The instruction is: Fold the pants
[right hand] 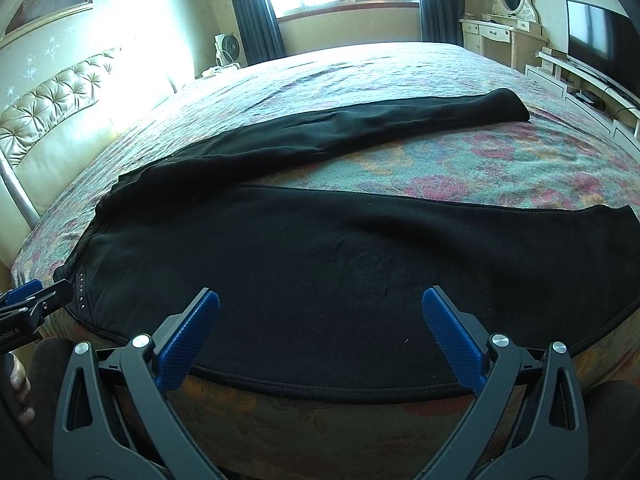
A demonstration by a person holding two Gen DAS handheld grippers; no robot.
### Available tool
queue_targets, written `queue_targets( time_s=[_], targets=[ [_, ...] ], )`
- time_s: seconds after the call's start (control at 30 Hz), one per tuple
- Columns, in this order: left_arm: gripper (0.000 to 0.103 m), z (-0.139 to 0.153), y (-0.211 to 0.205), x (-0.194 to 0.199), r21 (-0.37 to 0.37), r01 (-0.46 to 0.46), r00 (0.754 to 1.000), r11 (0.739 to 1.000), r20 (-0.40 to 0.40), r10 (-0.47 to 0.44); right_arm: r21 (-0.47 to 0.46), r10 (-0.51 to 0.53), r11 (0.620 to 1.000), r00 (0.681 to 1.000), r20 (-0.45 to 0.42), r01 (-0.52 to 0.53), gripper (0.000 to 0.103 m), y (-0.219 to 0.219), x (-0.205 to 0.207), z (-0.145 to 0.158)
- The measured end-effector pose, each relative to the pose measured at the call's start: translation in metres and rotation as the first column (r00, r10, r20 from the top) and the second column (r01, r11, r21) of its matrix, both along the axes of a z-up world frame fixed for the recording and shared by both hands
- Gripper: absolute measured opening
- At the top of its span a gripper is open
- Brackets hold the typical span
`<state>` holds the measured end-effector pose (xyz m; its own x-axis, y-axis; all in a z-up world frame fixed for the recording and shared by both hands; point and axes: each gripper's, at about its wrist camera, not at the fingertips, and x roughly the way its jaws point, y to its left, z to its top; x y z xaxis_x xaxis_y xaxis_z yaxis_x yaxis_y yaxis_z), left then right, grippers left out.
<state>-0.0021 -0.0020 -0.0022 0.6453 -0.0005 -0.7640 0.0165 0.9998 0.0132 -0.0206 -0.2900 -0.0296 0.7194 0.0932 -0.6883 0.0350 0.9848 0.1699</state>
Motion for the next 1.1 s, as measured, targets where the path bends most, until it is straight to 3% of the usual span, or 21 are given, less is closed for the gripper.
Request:
queue_targets(
  time_s=[0.63,0.77,0.87,1.03,1.1],
  targets=[
    [0.097,-0.003,0.001,0.002,-0.014,0.009,1.0,1.0,-0.019,-0.009,0.009,0.001,1.0,0.999,-0.035,-0.001,0.101,-0.001,0.007,-0.009],
    [0.097,0.001,0.016,0.013,-0.145,0.081,0.996,0.986,-0.026,-0.086,0.007,0.012,1.0,0.999,-0.043,-0.012,0.101,0.002,0.013,-0.008],
    [0.097,0.003,0.045,0.028,-0.325,0.133,0.987,0.936,-0.04,-0.154,-0.003,0.028,1.0,0.998,-0.048,-0.028,0.101,0.008,0.022,-0.007],
    [0.097,0.006,0.111,0.068,-0.497,0.039,0.995,0.867,-0.063,-0.081,-0.007,0.07,0.997,0.995,-0.071,-0.071,0.101,0.023,0.042,-0.009],
    [0.097,0.009,0.136,0.092,-0.524,0.017,0.995,0.851,-0.077,-0.067,-0.004,0.092,0.996,0.992,-0.081,-0.092,0.101,0.031,0.05,-0.011]
  ],
)
